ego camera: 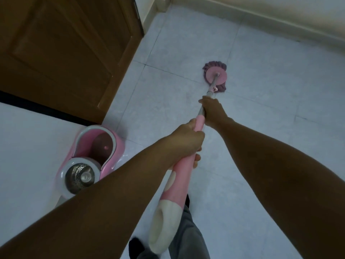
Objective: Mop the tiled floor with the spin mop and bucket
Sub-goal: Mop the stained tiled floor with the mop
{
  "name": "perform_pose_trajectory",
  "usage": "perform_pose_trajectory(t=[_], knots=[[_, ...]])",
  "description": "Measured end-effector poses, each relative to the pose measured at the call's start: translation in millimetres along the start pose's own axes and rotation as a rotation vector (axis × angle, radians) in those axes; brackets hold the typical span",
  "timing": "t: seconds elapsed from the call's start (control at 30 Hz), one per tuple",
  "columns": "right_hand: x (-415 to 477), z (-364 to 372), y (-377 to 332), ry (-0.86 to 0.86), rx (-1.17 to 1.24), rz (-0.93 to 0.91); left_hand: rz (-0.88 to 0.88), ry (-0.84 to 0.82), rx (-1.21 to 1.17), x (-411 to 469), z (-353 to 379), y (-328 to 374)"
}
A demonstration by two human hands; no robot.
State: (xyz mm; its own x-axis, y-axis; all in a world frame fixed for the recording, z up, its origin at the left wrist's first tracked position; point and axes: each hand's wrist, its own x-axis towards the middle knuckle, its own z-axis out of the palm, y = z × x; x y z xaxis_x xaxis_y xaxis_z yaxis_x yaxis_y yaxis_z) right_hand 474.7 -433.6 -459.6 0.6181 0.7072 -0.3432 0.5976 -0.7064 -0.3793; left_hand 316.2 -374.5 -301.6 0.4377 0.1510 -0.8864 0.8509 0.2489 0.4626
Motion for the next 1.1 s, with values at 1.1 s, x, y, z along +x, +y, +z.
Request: perform_pose_trajectory(t=[1.1], knots=[[-352, 91, -297, -0.217, 0.302, 0.112, -0.266, -0.02, -0.173, -340, -109, -227]])
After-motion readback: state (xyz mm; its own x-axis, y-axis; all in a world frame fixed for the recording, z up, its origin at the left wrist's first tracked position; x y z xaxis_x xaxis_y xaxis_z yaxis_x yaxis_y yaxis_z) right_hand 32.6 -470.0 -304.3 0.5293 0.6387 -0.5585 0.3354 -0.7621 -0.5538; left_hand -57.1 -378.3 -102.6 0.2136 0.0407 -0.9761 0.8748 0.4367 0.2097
